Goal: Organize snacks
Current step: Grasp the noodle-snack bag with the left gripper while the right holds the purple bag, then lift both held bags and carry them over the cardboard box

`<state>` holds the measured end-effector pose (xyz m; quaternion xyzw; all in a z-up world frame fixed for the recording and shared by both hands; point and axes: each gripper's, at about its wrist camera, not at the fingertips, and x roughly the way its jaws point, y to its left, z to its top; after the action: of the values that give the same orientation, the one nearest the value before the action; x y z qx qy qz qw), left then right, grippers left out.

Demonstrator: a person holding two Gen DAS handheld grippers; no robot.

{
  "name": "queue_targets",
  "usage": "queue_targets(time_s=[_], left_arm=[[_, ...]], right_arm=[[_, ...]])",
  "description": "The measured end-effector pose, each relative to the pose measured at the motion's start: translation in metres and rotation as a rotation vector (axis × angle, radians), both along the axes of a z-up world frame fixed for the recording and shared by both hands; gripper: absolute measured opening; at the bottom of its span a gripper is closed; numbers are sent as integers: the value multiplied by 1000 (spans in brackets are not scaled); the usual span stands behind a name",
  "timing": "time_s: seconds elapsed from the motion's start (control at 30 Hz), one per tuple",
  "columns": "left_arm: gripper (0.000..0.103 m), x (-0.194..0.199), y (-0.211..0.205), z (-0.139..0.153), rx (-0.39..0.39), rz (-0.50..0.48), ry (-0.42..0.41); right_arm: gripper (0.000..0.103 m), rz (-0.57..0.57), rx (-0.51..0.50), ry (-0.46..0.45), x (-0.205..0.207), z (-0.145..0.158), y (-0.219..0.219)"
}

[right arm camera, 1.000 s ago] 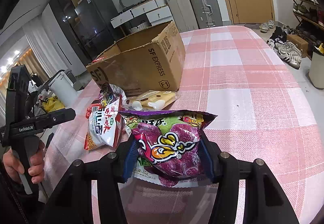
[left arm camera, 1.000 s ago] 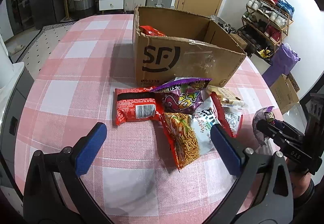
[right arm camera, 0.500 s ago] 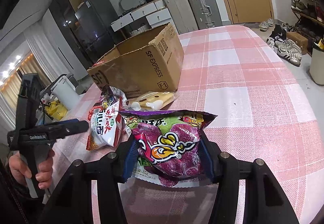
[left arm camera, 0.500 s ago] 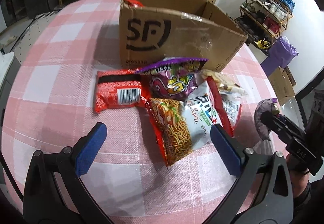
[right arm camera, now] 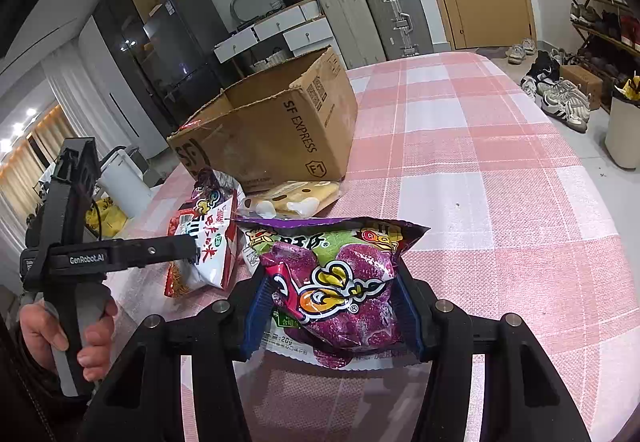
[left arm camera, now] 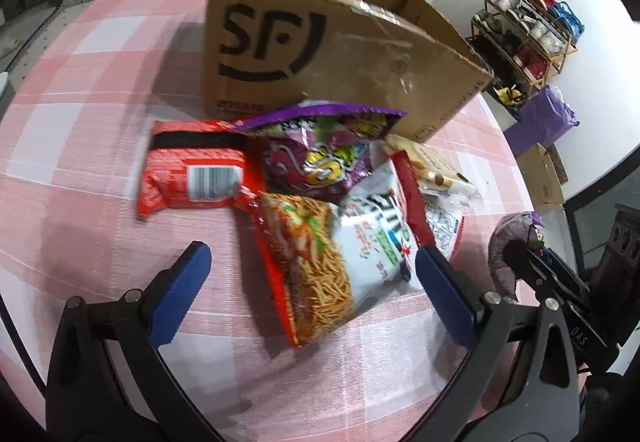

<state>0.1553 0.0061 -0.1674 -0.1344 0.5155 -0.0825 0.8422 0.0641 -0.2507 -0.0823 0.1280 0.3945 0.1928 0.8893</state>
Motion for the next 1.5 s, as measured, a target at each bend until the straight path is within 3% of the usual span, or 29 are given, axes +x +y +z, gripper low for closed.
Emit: queue_targets(time_s=[0.2,0.3,0.37,0.47,0.7,1.1,1.5], left_arm=[[91,6,-13,-10,-19,-23,18],[79,8,-17,-10,-46,-33,12],[61,9,-20,-10,-80,-45,14],[54,4,-25,-10,-65,-78,0],[51,3,-30,-4,-48,-104,-6],[51,-5,-19,7,-55,-97,-37],[51,-5,-9,60,21,-104,-167]], right_arm=[[55,-5,0,-2,0,1,-1],[55,-9,-17,-2,-1,3,0],[55,-19,-50,-2,-1,5,2],[55,-45,-97,-4,-2,11,5],[55,-54,-173,-53,-10,32,19],[56,-28,-186,-77,-12,44,32],[56,-6,-213,-114,-4,60,48]])
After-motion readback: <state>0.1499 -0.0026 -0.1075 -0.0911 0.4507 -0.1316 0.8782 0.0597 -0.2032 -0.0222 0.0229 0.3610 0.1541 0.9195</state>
